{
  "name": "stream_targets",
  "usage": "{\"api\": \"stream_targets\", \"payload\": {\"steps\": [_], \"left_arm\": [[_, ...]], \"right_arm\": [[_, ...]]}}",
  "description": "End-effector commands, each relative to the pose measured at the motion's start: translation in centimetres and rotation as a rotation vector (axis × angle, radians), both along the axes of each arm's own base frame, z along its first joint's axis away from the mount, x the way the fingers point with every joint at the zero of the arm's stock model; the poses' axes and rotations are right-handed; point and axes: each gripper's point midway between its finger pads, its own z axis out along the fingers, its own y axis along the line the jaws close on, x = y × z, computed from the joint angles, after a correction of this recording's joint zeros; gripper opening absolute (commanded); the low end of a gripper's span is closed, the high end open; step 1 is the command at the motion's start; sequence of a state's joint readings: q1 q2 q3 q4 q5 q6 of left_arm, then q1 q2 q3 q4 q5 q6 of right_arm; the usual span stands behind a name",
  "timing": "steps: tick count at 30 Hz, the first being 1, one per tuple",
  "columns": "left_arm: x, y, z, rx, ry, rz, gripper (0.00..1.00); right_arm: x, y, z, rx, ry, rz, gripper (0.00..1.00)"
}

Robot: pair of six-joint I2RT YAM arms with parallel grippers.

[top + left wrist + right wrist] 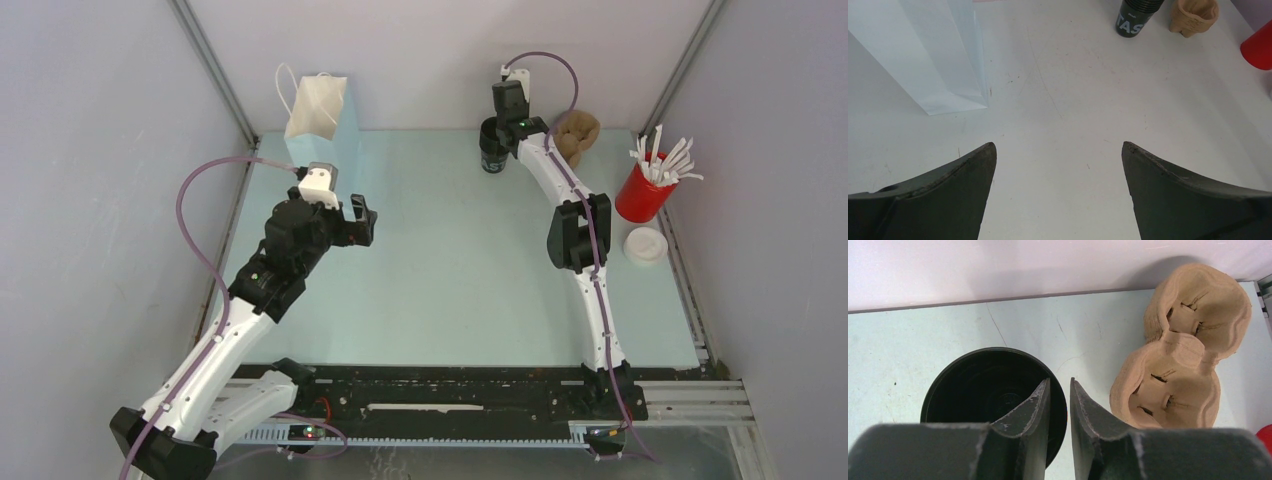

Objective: Pack the takeout coffee

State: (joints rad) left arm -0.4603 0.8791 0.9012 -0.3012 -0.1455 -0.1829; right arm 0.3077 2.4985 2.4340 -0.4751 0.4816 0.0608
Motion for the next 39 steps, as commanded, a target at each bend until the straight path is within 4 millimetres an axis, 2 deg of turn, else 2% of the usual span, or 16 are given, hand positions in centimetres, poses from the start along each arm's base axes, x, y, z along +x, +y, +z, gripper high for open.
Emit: {"api": "stream_targets", "payload": {"steps": [1, 8, 20, 29, 35, 39], "left_arm": [[0.2, -0.5, 1.8, -0.014, -0.055, -0.025, 1.0], [0.2, -0.6, 1.8, -0.014, -0.055, -0.029, 1.0], [0.2, -0.7, 1.7, -0.015, -0.051, -0.032, 1.0], [0.3, -0.7, 1.6, -0.014, -0.048, -0.034, 1.0], [0.3, -0.8, 1.5, -0.014, -0.046, -0.036, 1.0], [0.3, -0.9, 1.4, -0.014, -0.043, -0.039, 1.0]], "right_arm": [[0.6, -0.1, 3.9, -0.001, -0.088, -0.009, 0.28], [0.5, -0.1, 4.3, -0.019, -0.091, -0.007, 0.28], [0.4, -0.2, 4.7, -0.042, -0.095, -0.01, 0.21], [-0.1, -0.1, 6.1, -0.037, -0.11, -0.007, 0.19], [-0.3, 0.0, 6.7, -0.033, -0.112, 0.0, 0.11], [-0.6, 0.0, 7.3, -0.024, -0.108, 0.016, 0.1]]}}
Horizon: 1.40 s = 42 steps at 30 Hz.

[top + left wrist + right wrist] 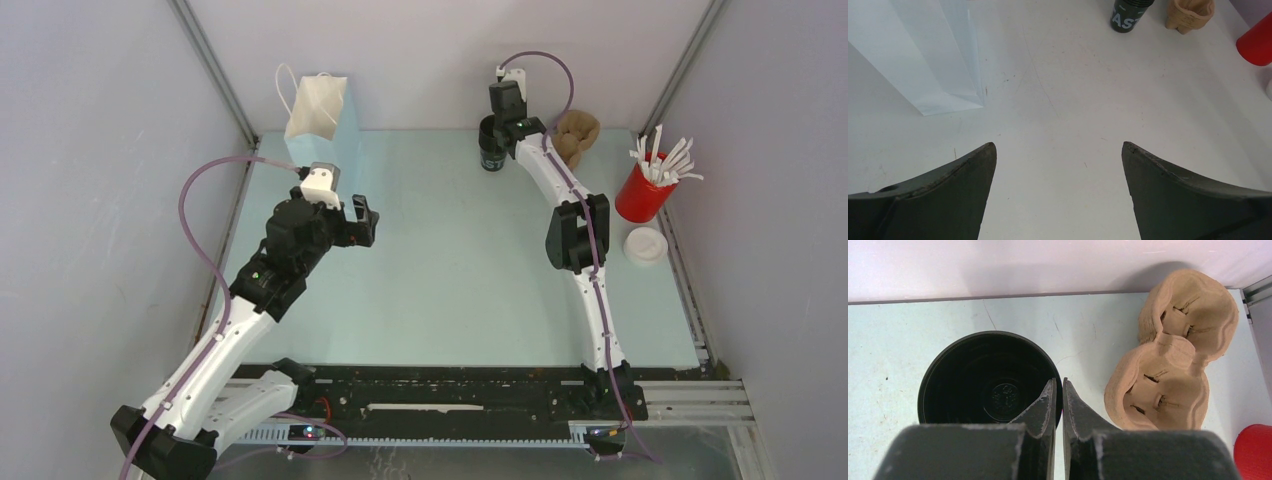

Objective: Pack the takeout coffee

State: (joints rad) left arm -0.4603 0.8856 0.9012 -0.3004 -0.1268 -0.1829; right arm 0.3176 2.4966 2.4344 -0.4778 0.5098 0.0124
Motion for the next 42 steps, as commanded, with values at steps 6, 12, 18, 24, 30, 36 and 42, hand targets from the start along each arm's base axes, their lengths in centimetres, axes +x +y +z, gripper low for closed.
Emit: {"api": "stream_targets", "payload": {"steps": [6, 12, 18, 24, 30, 36, 42], "left_arm": [[0.3, -0.5, 1.6, -0.013, -0.051, -0.022, 1.0], [0.3, -0.6, 1.6, -0.015, -0.052, -0.028, 1.0], [0.3, -0.8, 1.4, -0.017, -0.047, -0.033, 1.0], [0.4, -0.9, 1.4, -0.018, -0.044, -0.034, 1.0], [0.5, -1.0, 1.2, -0.019, -0.038, -0.034, 1.0], [0.5, -1.1, 1.3, -0.027, -0.041, -0.04, 1.0], [0.0, -1.0, 2.1, -0.049, -0.067, -0.042, 1.0]], "right_arm": [[-1.2, 0.2, 8.2, 0.065, -0.115, 0.026, 0.09], [-1.8, -0.4, 8.4, 0.131, -0.108, 0.03, 0.09], [-1.6, -1.0, 7.8, 0.205, -0.091, 0.032, 0.08], [-1.5, -0.7, 8.6, 0.296, -0.099, 0.064, 0.0], [-1.7, -0.5, 10.9, 0.395, -0.131, 0.104, 0.0], [-3.0, -0.5, 15.6, 0.521, -0.193, 0.134, 0.0], [-6.6, -1.7, 20.2, 0.59, -0.219, 0.135, 0.0]]}}
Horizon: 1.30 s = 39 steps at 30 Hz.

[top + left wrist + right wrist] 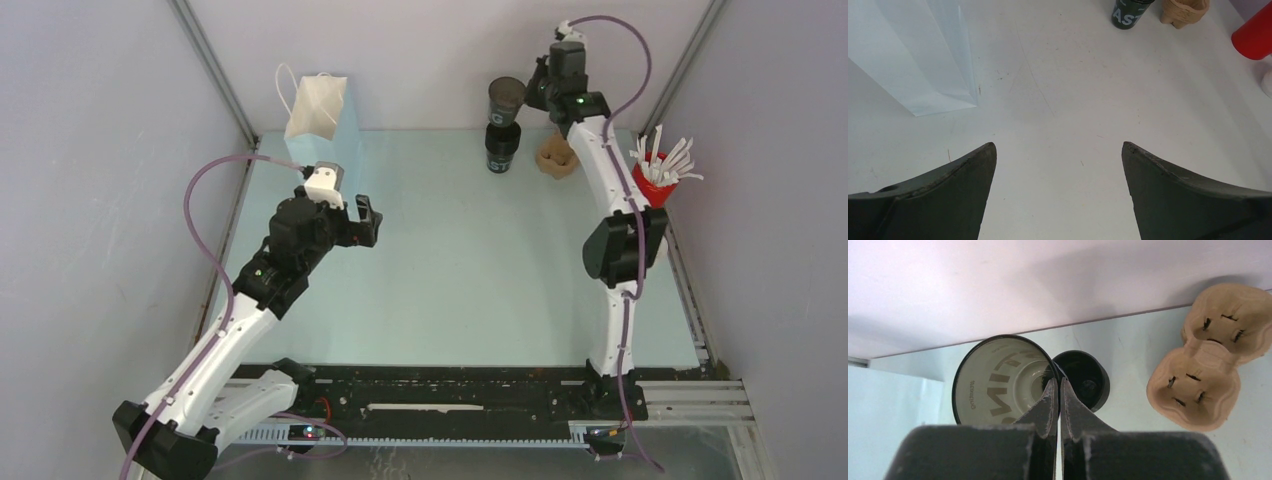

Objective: Pack the takeout coffee

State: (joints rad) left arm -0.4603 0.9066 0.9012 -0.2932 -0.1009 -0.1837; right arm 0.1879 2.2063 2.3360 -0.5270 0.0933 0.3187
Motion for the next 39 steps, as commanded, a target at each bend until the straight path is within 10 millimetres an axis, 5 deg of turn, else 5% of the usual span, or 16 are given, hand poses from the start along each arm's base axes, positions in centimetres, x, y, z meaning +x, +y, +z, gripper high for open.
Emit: {"api": "stream_targets", "payload": {"steps": [1, 5, 10, 13, 18, 22, 29, 39], "left_arm": [[-0.3, -0.4, 2.9, -0.055, -0.091, -0.02, 1.0], [-1.2, 0.0, 4.2, -0.078, -0.131, -0.019, 1.0], [-2.8, 0.4, 6.1, -0.099, -0.194, -0.024, 1.0], [-4.0, 0.1, 7.1, -0.115, -0.227, -0.051, 1.0], [-5.8, -0.5, 8.2, -0.142, -0.266, -0.099, 1.0], [-6.6, -0.7, 8.5, -0.157, -0.281, -0.122, 1.0], [-7.7, -1.3, 8.7, -0.158, -0.292, -0.159, 1.0], [-8.3, -1.6, 9.0, -0.156, -0.302, -0.177, 1.0]], "right_arm": [[-4.5, -0.9, 8.6, 0.109, -0.103, 0.012, 0.0], [-10.2, 1.5, 7.8, 0.171, -0.04, 0.191, 0.0], [-20.7, 6.5, 0.4, 0.251, 0.114, 0.425, 0.0], [-27.0, 8.1, -4.5, 0.118, 0.2, 0.448, 0.0], [-33.4, 8.5, -9.6, -0.039, 0.285, 0.391, 0.0], [-35.7, 8.4, -12.5, 0.038, 0.303, 0.34, 0.0], [-36.7, 7.6, -15.7, 0.05, 0.267, 0.268, 0.0], [-36.8, 7.2, -15.5, 0.014, 0.209, 0.219, 0.04]]}}
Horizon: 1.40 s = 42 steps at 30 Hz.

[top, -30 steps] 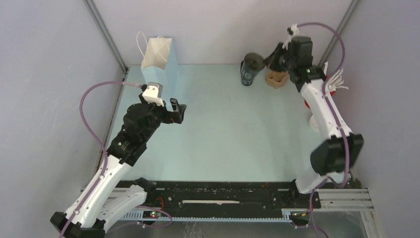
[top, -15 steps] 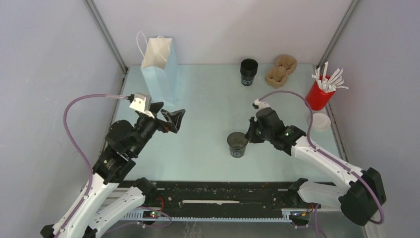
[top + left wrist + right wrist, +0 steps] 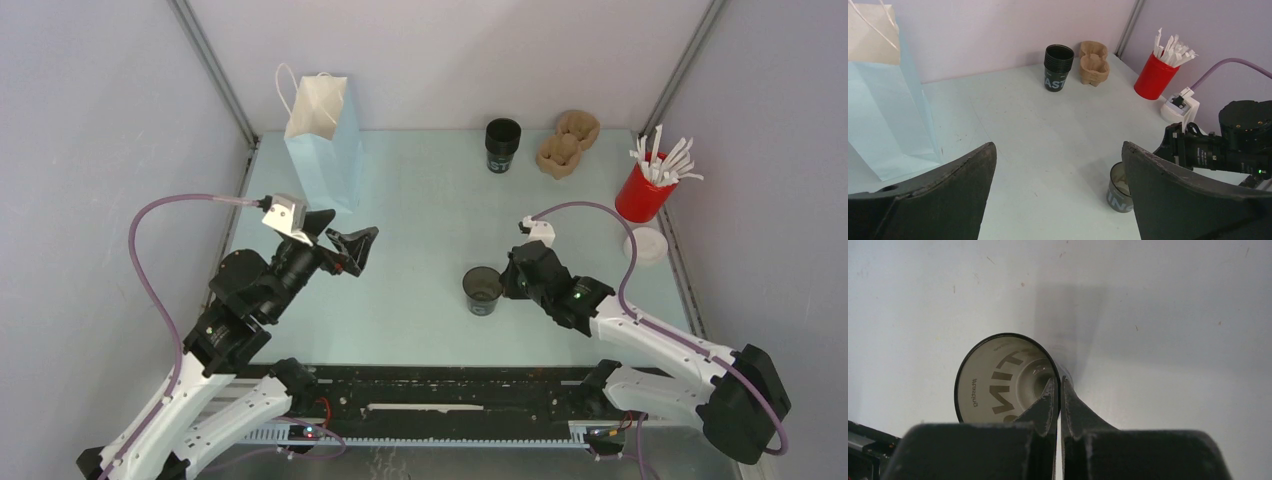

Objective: Pack the takeout coffee

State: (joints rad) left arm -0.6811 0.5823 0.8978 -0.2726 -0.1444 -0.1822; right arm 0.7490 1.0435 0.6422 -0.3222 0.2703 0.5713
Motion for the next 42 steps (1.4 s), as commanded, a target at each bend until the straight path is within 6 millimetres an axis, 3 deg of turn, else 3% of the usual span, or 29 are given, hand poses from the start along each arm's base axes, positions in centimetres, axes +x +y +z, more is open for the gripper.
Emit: {"api": "stream_targets", "payload": {"steps": [1, 8, 11, 13, 15, 22, 26, 28, 31, 34, 39, 42], "left_arm": [[-0.1, -0.1, -0.4, 0.022, -0.014, 0.001, 1.0], [-0.3, -0.2, -0.5, 0.031, -0.014, -0.004, 1.0], [-0.3, -0.4, -0.7, 0.04, -0.012, -0.01, 1.0], [-0.3, -0.5, -0.8, 0.049, -0.011, -0.011, 1.0], [-0.4, -0.5, -0.7, 0.059, -0.014, -0.01, 1.0], [-0.7, -1.2, -0.7, 0.089, -0.023, -0.03, 1.0], [-1.0, -1.6, -1.4, 0.132, -0.025, -0.029, 1.0], [-1.1, -2.0, -1.8, 0.158, -0.026, -0.032, 1.0], [-1.3, -2.5, -2.5, 0.189, -0.022, -0.034, 1.0], [-1.3, -2.9, -3.1, 0.217, -0.016, -0.03, 1.0], [-0.7, -2.4, -3.6, 0.235, -0.01, 0.016, 1.0], [-0.5, -2.4, -3.8, 0.24, -0.006, 0.022, 1.0]], "right_arm": [[1.2, 0.1, 1.9, 0.04, -0.085, -0.063, 0.06], [0.6, 0.3, 2.2, 0.041, -0.059, -0.055, 0.33], [0.5, -0.1, 3.6, 0.022, -0.054, -0.062, 0.45], [0.7, -1.4, 5.0, -0.014, -0.049, -0.101, 0.51], [1.4, -3.5, 6.2, -0.048, -0.029, -0.161, 0.55], [5.7, -17.1, 7.7, -0.085, 0.037, -0.546, 0.65], [8.2, -24.1, 6.5, -0.091, 0.056, -0.707, 0.7], [9.4, -26.6, 5.1, -0.122, 0.079, -0.75, 0.69], [11.1, -29.3, 4.0, -0.246, 0.095, -0.747, 0.65], [12.6, -31.5, 2.4, -0.414, 0.171, -0.71, 0.55], [14.8, -32.4, 0.3, -0.531, 0.234, -0.655, 0.49], [15.1, -32.8, -1.0, -0.523, 0.261, -0.654, 0.46]]}}
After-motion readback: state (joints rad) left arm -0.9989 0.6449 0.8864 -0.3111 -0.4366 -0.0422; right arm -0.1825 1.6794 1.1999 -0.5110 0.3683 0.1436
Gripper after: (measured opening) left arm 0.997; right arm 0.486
